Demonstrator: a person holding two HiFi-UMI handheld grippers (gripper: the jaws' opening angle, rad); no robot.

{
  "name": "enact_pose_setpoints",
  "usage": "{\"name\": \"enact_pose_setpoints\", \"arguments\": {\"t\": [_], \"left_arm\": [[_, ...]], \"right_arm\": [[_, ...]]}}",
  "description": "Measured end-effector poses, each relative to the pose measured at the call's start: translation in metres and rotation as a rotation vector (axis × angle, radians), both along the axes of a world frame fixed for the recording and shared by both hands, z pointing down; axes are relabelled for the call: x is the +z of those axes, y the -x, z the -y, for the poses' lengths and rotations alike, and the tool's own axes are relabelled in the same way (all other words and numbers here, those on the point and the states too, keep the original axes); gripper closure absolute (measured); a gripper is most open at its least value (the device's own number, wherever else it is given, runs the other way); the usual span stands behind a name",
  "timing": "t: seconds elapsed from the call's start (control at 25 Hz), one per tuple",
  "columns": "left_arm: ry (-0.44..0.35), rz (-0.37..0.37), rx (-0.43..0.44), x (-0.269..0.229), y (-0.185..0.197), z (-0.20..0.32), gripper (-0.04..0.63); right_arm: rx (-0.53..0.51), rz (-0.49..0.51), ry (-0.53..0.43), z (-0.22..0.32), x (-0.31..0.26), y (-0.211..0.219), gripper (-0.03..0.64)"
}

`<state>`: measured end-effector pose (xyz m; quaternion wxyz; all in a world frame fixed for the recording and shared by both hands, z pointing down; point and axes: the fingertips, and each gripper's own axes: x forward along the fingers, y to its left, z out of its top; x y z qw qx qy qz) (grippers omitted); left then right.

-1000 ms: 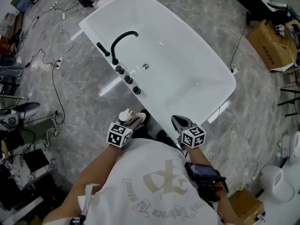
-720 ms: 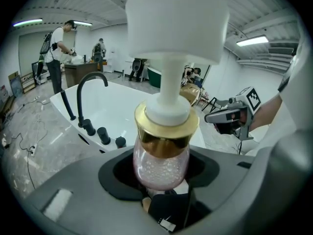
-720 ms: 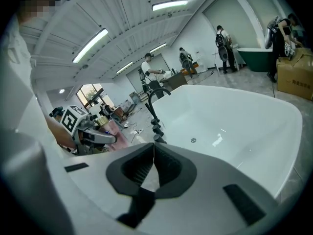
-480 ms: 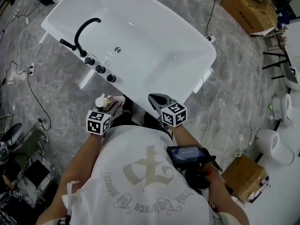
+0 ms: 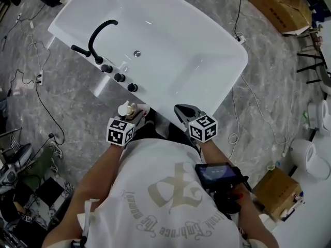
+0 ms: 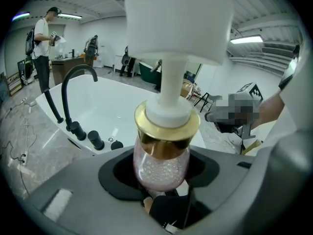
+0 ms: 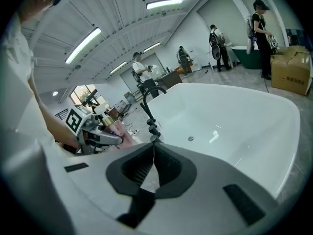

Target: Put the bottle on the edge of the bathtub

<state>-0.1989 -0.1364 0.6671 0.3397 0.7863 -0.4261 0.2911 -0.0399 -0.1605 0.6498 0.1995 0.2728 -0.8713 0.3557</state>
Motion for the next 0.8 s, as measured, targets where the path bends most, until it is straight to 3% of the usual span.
{"name": "enact_pose_setpoints", "arguments": {"t": [0.8], "left_arm": [[0.019,0.032,0.096,0.038,0.004,0.033,0.373]], "right_arm": [[0.092,-0.016,0.026,-0.016,0.019,0.005,0.611]]}}
